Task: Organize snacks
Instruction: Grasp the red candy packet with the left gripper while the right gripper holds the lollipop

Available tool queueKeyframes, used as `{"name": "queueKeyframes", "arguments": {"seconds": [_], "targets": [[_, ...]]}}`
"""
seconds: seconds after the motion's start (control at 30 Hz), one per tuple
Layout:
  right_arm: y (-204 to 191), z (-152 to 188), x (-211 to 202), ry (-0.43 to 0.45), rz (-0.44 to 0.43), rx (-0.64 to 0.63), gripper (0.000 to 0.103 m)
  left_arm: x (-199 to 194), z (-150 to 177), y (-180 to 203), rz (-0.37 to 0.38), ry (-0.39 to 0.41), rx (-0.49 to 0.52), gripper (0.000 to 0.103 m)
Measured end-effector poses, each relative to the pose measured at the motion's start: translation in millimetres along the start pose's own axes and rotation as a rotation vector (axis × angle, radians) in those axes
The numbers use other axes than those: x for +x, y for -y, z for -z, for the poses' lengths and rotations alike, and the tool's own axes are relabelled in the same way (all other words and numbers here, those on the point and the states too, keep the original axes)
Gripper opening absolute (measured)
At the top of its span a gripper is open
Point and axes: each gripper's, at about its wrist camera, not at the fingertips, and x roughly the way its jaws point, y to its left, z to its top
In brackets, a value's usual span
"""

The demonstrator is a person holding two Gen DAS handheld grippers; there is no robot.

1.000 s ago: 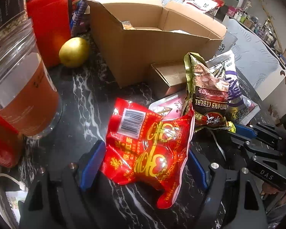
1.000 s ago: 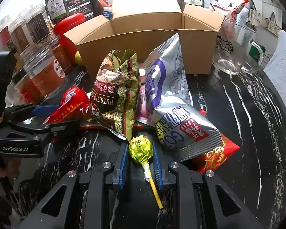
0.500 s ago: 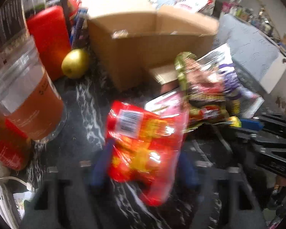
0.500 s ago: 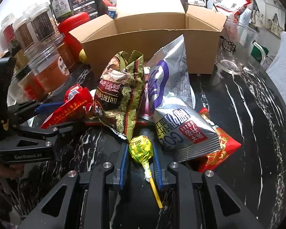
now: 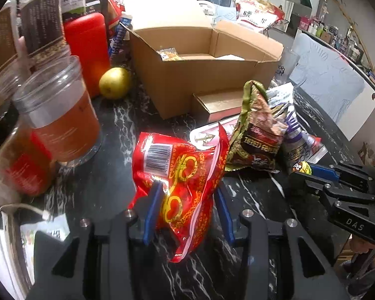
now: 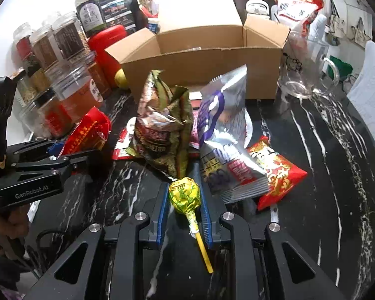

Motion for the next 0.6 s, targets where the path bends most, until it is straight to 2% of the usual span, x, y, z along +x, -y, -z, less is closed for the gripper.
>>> {"name": "queueKeyframes", "arguments": {"seconds": [0.37, 0.6], "targets": [[-8, 6, -31, 0.052, -0.016, -0.001, 0.023, -50, 1, 20, 0.021, 0.083, 0.023, 0.04], [-13, -7, -64, 0.121, -0.021, -0.028, 0.023, -76, -17, 34, 0.053, 0.151, 0.034, 0.036]]}}
